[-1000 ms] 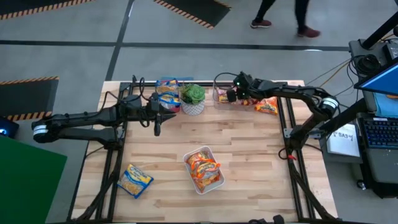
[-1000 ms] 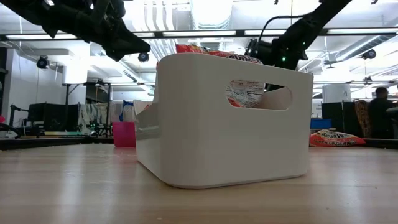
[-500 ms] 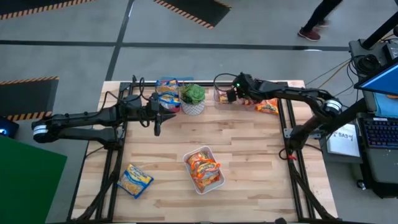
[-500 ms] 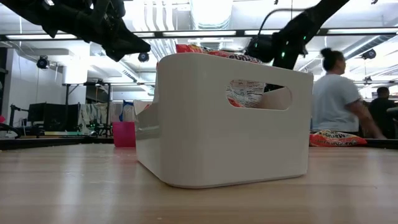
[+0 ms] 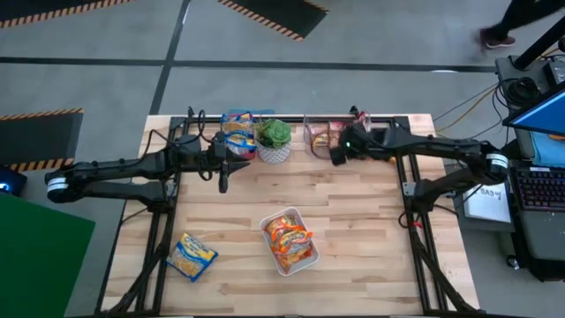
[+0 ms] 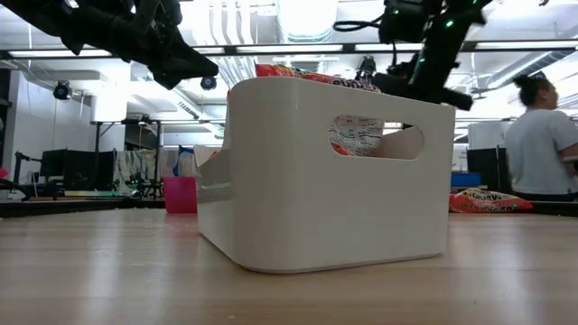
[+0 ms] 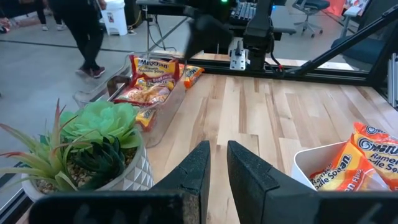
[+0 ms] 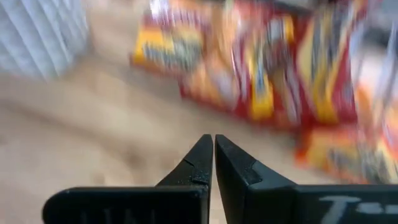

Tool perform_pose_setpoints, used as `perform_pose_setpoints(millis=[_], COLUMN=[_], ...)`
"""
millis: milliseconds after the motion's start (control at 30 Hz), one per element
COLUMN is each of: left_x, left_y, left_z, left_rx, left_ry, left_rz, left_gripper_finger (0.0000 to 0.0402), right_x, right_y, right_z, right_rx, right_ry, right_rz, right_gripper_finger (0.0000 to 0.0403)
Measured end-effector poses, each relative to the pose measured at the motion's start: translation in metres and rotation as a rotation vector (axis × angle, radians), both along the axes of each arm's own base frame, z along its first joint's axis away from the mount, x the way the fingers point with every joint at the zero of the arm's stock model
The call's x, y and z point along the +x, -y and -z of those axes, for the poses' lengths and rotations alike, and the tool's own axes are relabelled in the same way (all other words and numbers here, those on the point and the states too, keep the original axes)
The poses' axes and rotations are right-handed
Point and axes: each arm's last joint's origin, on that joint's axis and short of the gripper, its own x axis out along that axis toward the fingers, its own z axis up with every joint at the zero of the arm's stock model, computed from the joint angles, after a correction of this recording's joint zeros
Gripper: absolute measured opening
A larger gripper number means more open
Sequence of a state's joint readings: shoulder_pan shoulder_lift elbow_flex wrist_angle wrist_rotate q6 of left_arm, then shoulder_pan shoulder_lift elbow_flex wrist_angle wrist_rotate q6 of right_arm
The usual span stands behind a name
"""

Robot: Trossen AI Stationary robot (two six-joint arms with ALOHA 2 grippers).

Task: Sort Maruchan noodles
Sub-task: Put the orange noodle pack into the white bin

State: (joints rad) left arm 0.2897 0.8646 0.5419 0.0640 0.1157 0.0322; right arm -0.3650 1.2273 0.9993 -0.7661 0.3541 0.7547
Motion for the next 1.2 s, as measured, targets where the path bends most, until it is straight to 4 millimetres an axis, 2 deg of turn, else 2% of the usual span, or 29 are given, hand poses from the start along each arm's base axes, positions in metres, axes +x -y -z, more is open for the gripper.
perform_pose_setpoints(millis=[200, 333, 700, 900, 1200], left_x=[0.000, 0.000, 0.000, 0.000, 0.000], left_y=[0.000, 0.000, 0.000, 0.000, 0.000], left_z=[0.000, 0.000, 0.001, 0.001, 0.001], left_rx=[0.000, 0.001, 0.000, 0.004, 0.005], left_ry=[0.000, 0.000, -0.007, -0.008, -0.008], left_rz=[0.000, 0.000, 0.000, 0.002, 0.002], left_gripper_finger=[0.0038, 0.0038, 0.0038, 0.0038, 0.0038], right_x=[-0.018, -0.028, -0.054, -0.066, -0.079], right_y=[-0.034, -0.038, -0.017, 0.001, 0.021], right_z=[0.011, 0.020, 0.060, 0.086, 0.109], right_rx=[0.208, 0.151, -0.014, -0.093, -0.126], right_ry=[-0.188, -0.299, -0.378, -0.309, -0.223], right_rz=[0.080, 0.253, 0.457, 0.578, 0.661], right_gripper_finger=[0.0009, 0.0009, 0.0009, 0.0009, 0.0009])
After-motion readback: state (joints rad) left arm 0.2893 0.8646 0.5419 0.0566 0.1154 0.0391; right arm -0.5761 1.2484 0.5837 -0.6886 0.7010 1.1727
